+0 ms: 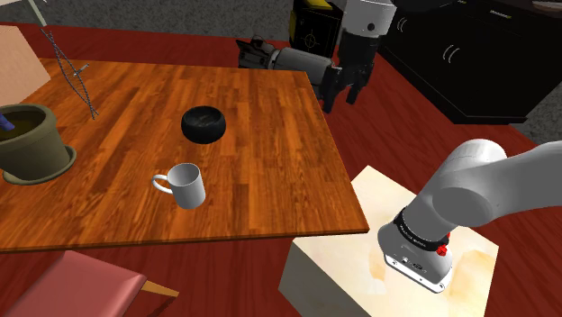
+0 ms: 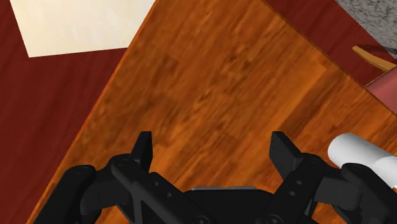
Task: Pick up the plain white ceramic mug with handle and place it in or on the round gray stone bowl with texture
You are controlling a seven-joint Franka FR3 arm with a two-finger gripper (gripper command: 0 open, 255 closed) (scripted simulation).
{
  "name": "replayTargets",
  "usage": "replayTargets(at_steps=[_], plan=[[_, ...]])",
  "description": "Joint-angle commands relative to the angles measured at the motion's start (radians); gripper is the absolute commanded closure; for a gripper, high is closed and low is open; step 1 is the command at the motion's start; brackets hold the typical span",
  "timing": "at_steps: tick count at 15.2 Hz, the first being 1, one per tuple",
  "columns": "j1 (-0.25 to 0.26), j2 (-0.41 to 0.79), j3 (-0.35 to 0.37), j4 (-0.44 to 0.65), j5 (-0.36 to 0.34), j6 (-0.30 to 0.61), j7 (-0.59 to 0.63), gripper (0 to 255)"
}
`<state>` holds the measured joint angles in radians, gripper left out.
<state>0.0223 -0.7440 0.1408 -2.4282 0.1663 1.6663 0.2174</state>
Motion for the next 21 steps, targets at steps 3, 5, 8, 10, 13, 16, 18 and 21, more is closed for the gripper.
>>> replayTargets(at_steps=[3,5,8,10,13,16,18,21], plan=[[0.011,0.054,0.098,-0.021,0.044,0.114,0.117,0],[0.015,0.093,0.150,-0.019,0.060,0.170,0.178,0],[0.013,0.165,0.228,-0.002,0.071,0.254,0.272,0],[0.007,0.221,0.281,0.017,0.068,0.308,0.337,0],[-0.011,0.316,0.361,0.058,0.045,0.385,0.443,0],[-0.037,0.425,0.443,0.112,-0.009,0.455,0.562,0],[-0.057,0.507,0.496,0.157,-0.067,0.494,0.652,0],[-0.083,0.645,0.568,0.237,-0.191,0.536,0.806,0]])
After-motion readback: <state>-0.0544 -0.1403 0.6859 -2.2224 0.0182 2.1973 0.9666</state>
